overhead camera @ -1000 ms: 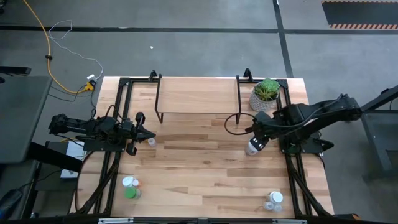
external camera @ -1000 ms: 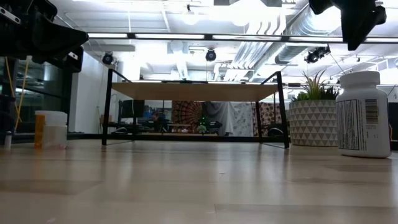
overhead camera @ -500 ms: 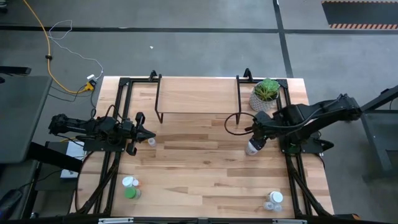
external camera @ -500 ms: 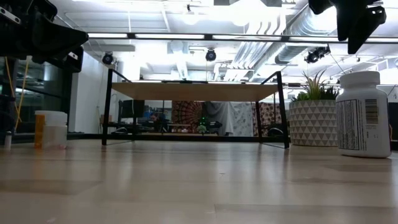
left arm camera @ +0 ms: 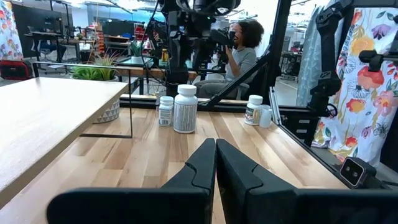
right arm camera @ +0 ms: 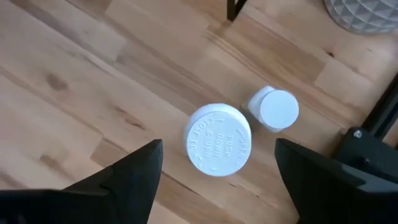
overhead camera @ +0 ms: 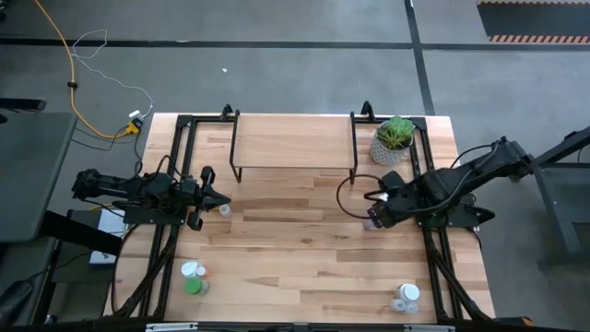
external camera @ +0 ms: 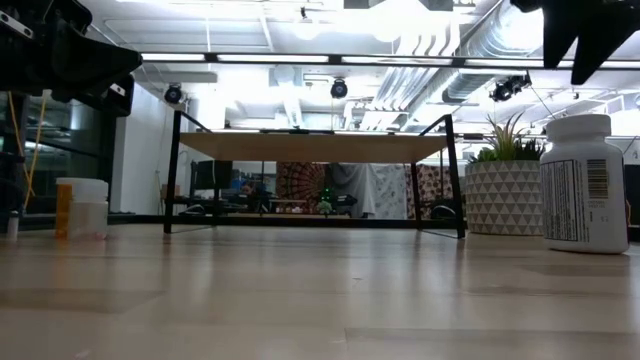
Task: Pick and place medicine bottles onto shelf by color
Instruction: Put the big white pill bottle on the shelf
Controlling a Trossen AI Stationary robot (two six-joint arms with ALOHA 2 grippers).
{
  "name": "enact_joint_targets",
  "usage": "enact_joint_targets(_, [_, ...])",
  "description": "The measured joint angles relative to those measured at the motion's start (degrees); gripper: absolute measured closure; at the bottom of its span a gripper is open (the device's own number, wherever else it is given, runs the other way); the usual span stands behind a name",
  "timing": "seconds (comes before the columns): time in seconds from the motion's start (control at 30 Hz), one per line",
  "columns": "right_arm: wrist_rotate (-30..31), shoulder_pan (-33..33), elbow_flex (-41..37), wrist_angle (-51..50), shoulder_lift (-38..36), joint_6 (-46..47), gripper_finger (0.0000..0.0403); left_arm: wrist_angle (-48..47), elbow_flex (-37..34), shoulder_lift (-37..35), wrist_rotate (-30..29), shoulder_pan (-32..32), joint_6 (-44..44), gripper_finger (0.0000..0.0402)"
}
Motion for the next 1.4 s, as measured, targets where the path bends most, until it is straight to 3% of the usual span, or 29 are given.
enact_joint_targets(0.57, [-5.72, -4.34, -0.02, -1.81, 10.32, -2.94, 0.0103, 0.00, 0.01, 0.00, 0.00, 0.02, -0.04, 0.0398])
enact_joint_targets(1.4, [-10.33, -9.20, -0.02, -2.71, 11.74, -10.39, 0.0103, -0.02, -0.01, 0.00, 0.02, 0.00, -0.09, 0.0398])
